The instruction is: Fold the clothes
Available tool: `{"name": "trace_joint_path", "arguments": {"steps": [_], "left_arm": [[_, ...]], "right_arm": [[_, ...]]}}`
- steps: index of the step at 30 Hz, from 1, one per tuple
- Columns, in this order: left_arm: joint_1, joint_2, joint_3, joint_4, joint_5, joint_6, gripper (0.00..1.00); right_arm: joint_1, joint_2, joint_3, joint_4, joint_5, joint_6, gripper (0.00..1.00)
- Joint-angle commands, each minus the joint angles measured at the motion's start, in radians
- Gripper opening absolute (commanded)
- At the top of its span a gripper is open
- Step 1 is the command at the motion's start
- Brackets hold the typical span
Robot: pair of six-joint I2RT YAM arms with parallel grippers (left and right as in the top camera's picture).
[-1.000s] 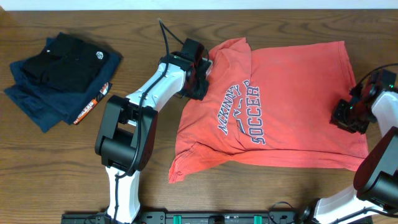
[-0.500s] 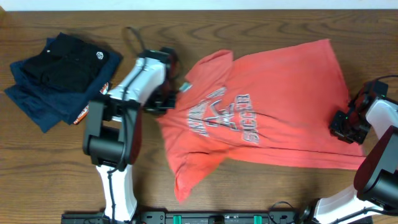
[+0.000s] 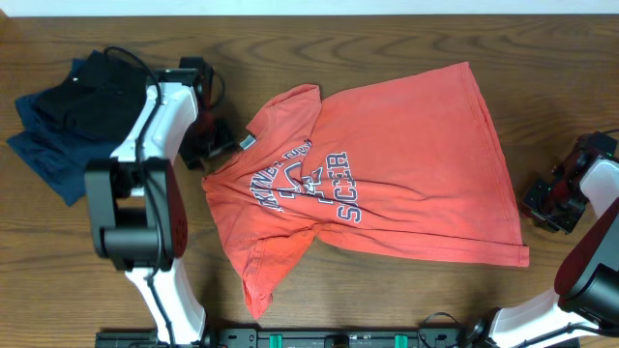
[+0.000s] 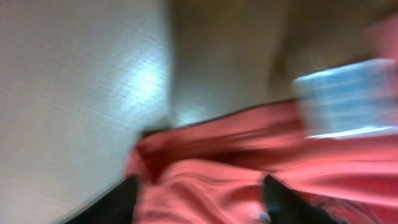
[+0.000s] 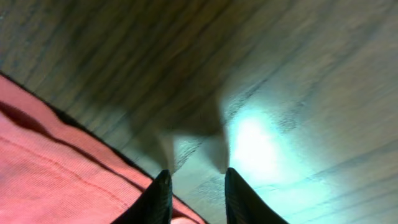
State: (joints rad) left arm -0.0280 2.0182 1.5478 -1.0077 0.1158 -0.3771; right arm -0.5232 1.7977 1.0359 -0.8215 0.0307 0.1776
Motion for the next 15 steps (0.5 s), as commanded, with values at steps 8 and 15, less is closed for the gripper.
{"name": "trace_joint_path", "arguments": {"steps": [8,15], "left_arm": [[-0.113,-0.098,0.047,0.441,0.188,0.313,0.98],[-0.135,0.053,0.047,0.54,0.217,0.314,0.99]], "right_arm": [[-0.003,-0.019,0.184,-0.181,-0.14,-0.062,0.41],[0.013,-0.019,0.304,-0.318,-0.14,-0.079,0.42]]}}
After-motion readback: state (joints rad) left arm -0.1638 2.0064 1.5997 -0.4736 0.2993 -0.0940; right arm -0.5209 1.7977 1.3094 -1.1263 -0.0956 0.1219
